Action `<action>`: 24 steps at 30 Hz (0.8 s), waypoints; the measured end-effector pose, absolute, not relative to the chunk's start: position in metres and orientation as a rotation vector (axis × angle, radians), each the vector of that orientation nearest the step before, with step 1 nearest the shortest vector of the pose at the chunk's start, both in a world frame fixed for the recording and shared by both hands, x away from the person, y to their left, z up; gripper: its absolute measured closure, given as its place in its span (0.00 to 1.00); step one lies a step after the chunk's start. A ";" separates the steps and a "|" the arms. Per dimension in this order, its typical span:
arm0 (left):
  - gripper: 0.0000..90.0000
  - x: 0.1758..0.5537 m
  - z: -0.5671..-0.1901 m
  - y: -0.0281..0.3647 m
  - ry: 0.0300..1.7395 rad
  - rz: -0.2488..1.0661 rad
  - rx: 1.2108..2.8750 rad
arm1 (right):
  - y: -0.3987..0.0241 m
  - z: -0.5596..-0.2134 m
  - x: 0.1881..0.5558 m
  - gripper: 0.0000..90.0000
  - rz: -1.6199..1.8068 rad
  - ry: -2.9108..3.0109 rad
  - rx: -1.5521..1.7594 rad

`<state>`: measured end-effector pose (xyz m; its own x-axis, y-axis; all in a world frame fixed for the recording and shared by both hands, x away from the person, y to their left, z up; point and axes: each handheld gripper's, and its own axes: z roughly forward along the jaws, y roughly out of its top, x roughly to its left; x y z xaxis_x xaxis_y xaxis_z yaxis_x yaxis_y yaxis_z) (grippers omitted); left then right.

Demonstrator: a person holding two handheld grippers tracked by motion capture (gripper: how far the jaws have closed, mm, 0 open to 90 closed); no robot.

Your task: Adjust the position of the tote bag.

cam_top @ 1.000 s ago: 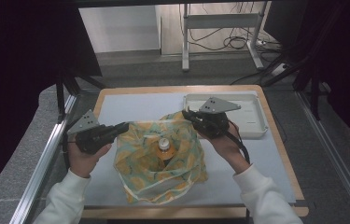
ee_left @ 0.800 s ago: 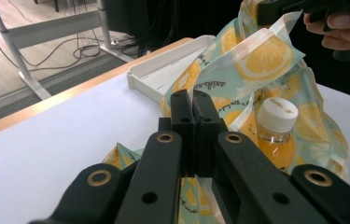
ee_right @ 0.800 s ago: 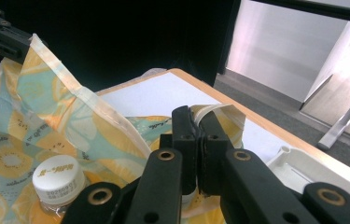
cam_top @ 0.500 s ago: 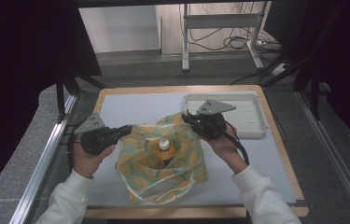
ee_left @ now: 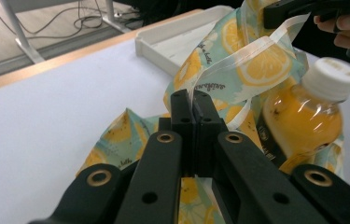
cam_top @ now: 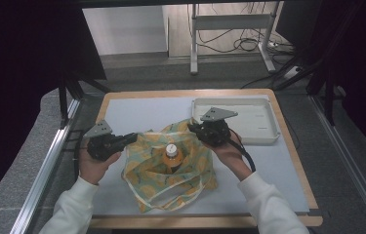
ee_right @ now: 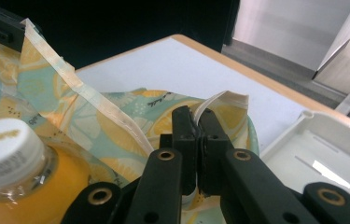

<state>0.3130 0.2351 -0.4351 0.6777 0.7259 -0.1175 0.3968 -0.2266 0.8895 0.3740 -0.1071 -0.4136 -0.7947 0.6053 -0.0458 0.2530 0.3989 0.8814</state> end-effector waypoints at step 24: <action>0.99 0.324 -0.469 0.230 0.949 0.344 1.926 | -0.110 -0.454 0.375 0.97 1.287 2.386 0.798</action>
